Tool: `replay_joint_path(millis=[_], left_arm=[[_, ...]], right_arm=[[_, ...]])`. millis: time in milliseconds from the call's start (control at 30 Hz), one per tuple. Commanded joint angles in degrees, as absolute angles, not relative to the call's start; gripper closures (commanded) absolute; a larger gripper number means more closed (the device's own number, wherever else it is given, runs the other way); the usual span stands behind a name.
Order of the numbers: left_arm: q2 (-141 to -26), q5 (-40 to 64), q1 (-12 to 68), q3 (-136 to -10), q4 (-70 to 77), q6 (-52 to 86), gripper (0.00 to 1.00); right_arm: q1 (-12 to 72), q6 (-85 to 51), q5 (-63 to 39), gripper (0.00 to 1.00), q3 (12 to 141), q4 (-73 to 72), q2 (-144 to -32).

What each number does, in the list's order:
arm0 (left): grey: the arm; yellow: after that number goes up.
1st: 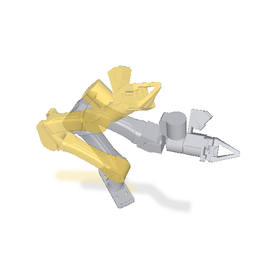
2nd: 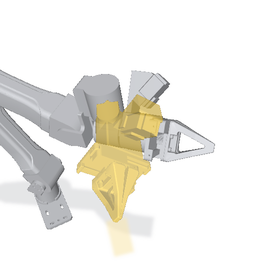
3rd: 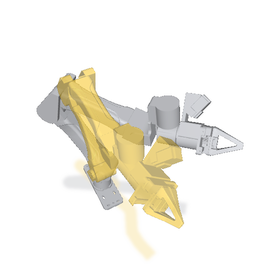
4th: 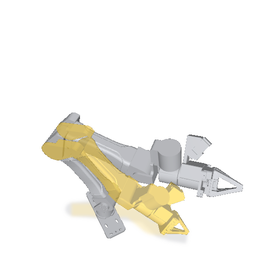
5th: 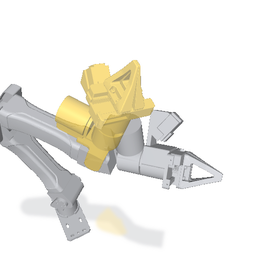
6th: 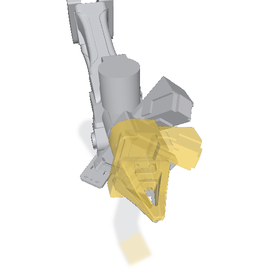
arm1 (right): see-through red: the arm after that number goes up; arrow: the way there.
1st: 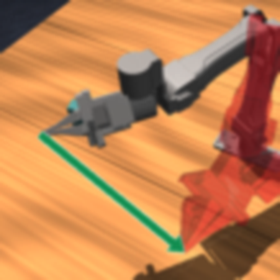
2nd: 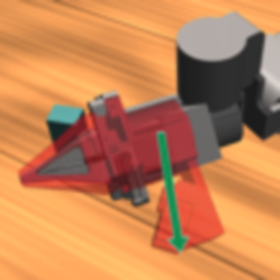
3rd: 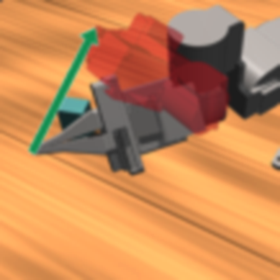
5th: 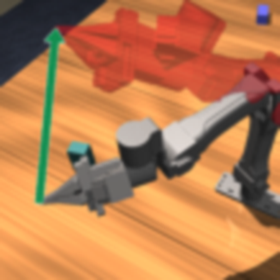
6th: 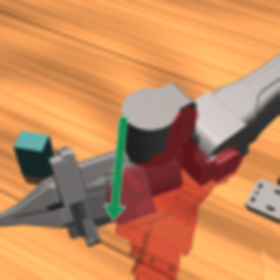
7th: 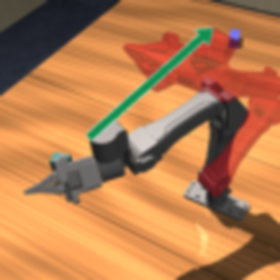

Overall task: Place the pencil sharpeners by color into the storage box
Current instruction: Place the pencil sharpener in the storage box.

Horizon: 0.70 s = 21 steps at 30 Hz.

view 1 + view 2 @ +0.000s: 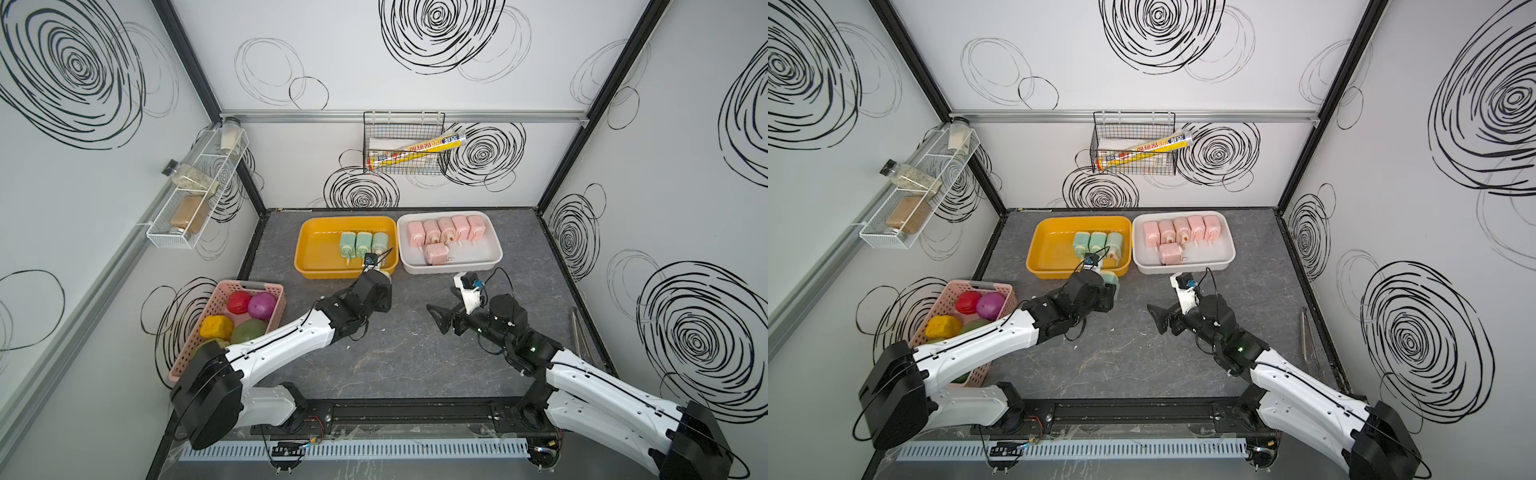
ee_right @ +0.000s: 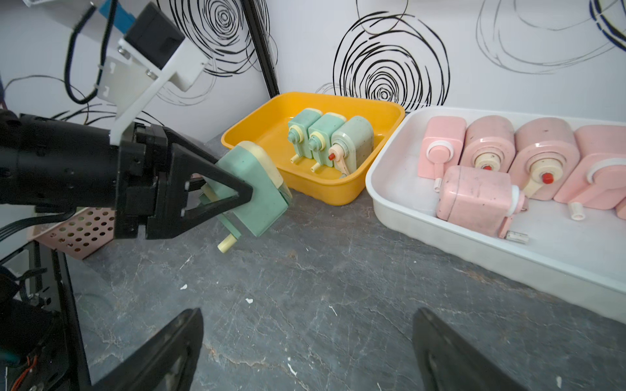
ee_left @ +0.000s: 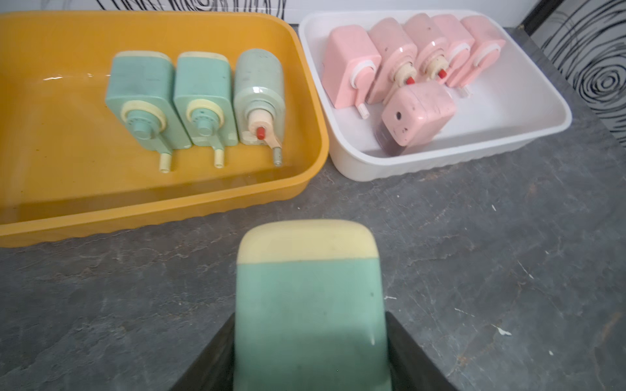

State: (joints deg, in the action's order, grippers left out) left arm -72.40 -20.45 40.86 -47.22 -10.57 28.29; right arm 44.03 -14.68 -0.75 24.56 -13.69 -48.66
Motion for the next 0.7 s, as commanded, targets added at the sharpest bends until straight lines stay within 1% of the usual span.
replay_joint_path(millis=[0,133,233,400,533,667], left_arm=[[-69.7,-20.7,36.9,-46.5,-8.8,26.7,1.0],[-69.1,-18.5,32.5,-46.4,-5.5,25.5,1.0],[-69.2,-19.6,29.1,-47.8,-3.9,23.2,1.0],[-72.0,-10.7,19.1,-49.7,2.1,19.7,1.0],[-74.9,-8.2,12.6,-50.4,6.2,17.4,1.0],[-78.2,-1.6,5.9,-52.8,8.3,15.0,1.0]], right_arm=[[43.9,-17.8,2.8,0.0,25.8,-18.6,-49.0],[43.9,-18.1,2.6,0.0,25.9,-20.0,-49.5],[43.9,-17.9,1.9,0.0,27.3,-17.7,-51.0],[43.9,-18.7,0.3,0.0,28.7,-15.1,-52.8],[43.9,-19.6,-0.1,0.0,28.8,-14.6,-52.5],[43.9,-19.6,0.0,0.0,29.0,-13.1,-51.9]])
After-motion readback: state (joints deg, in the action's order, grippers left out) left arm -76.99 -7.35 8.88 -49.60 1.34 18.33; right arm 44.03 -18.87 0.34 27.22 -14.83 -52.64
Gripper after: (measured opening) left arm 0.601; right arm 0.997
